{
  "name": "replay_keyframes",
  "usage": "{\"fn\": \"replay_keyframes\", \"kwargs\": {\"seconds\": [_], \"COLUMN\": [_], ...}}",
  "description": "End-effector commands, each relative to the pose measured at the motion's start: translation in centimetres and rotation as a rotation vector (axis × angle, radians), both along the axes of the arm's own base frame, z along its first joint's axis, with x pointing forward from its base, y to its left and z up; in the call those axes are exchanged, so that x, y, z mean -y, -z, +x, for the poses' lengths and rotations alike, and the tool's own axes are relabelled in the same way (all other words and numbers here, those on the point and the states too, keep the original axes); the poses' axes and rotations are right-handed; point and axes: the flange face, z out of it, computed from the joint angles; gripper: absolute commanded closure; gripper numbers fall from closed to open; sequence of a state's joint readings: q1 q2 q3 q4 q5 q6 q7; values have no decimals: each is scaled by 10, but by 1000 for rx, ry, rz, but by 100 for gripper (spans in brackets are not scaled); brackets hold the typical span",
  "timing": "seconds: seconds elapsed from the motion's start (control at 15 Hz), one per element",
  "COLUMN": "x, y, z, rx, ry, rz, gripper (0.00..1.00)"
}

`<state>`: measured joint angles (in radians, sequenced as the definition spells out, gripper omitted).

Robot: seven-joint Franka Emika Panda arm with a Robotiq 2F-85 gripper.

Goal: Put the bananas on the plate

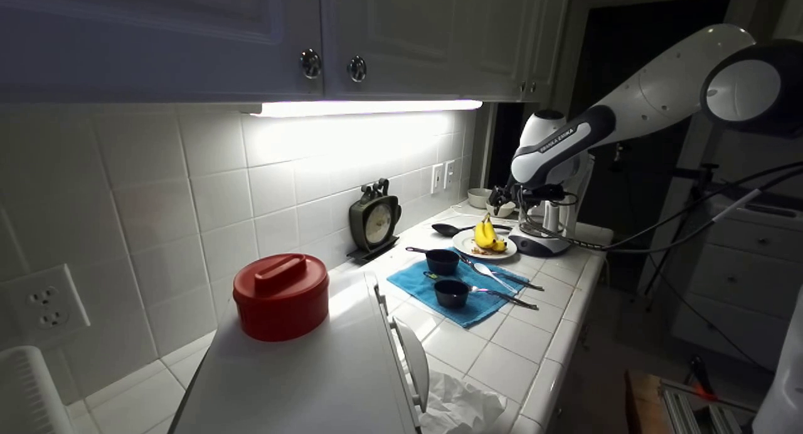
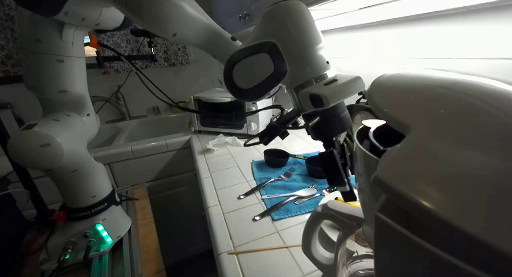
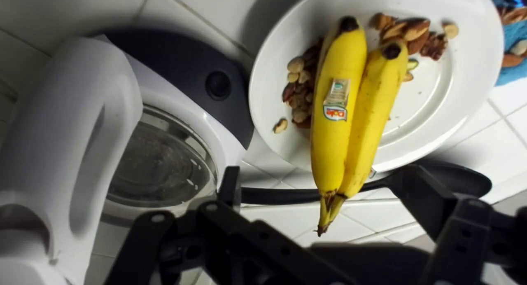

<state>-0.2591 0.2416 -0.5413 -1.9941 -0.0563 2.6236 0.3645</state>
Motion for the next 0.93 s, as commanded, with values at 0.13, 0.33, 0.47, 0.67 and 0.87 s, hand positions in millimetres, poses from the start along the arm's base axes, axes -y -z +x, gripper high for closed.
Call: {"fn": "replay_keyframes", "kwargs": {"seconds": [0.13,0.33,0.47,0.67,0.87], "x": [-30,-52,-67,-86,-103], "y": [-20,-22,-24,-21,-17], "z": [-7,-9,-10,-12,-19], "rx": [-122,-173,-180,-176,-178], "ry": [13,-29,-78,-221,-386], "rz": [115,168,190,205,246], "gripper": [0,0,0,0,0]}}
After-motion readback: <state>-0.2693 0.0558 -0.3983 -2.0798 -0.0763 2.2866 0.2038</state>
